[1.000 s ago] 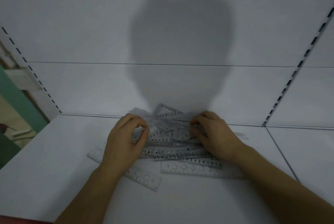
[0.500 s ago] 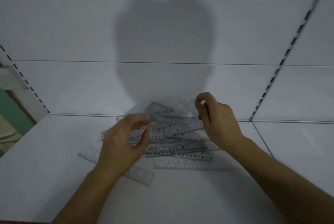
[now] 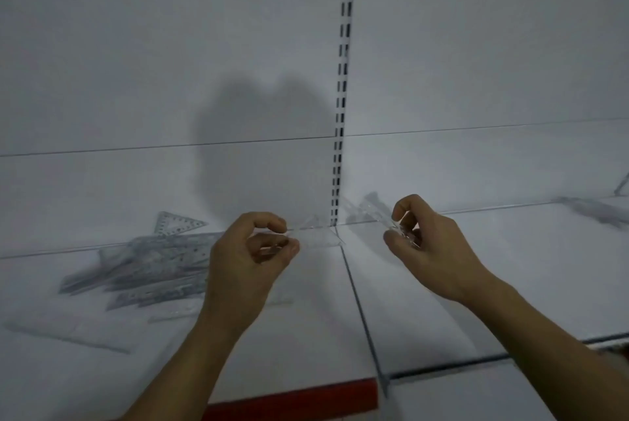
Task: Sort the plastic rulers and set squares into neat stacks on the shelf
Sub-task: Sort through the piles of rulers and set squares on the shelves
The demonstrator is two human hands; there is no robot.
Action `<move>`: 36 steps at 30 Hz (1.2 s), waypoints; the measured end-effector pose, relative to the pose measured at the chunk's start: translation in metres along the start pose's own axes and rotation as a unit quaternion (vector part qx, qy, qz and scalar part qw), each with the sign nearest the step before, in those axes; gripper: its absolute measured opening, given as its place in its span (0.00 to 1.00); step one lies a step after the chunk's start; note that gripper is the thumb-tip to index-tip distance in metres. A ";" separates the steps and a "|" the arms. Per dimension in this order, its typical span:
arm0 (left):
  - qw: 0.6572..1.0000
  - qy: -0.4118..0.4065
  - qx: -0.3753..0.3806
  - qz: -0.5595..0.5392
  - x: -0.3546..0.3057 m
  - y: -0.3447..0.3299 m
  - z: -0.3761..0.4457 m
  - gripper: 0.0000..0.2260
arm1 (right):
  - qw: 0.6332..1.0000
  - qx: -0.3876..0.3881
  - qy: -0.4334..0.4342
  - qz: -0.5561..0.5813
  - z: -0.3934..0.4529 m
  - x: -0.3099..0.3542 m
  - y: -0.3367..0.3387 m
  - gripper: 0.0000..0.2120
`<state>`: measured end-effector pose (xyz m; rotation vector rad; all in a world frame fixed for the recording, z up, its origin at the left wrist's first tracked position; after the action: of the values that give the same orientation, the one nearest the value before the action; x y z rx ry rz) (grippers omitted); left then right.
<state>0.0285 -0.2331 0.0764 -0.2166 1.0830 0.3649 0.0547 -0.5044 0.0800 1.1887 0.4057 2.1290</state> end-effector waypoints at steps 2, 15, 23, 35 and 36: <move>0.999 0.003 0.032 0.009 -0.009 -0.045 -0.022 0.08 | 0.999 0.003 -0.016 -0.037 -0.013 -0.033 0.043 0.09; 0.985 0.031 0.165 -0.033 -0.053 -0.325 -0.139 0.05 | 0.973 -0.157 -0.065 -0.153 -0.100 -0.186 0.311 0.23; 0.967 0.035 0.249 0.031 -0.054 -0.459 -0.135 0.06 | 0.952 -0.176 -0.127 -0.215 -0.101 -0.265 0.380 0.23; 0.945 -0.049 0.255 0.198 0.003 -0.617 -0.074 0.06 | 0.963 -0.098 -0.144 -0.206 -0.019 -0.381 0.387 0.22; 0.940 -0.065 0.258 0.212 0.007 -0.622 -0.070 0.06 | 0.963 -0.095 -0.143 -0.208 -0.010 -0.390 0.386 0.21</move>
<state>0.2177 -0.8280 0.0349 0.5104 1.0536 0.4577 0.0389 -1.0518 0.0383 1.1605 0.2822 1.5724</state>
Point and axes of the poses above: each hand's wrist, its own z-axis towards the middle knuckle, its own y-axis out of the back of the hand, x = y × z, the point moved 6 cm from there along z, towards the middle knuckle, and after that the axes turned 14 degrees about -x, right-handed, at the moved point
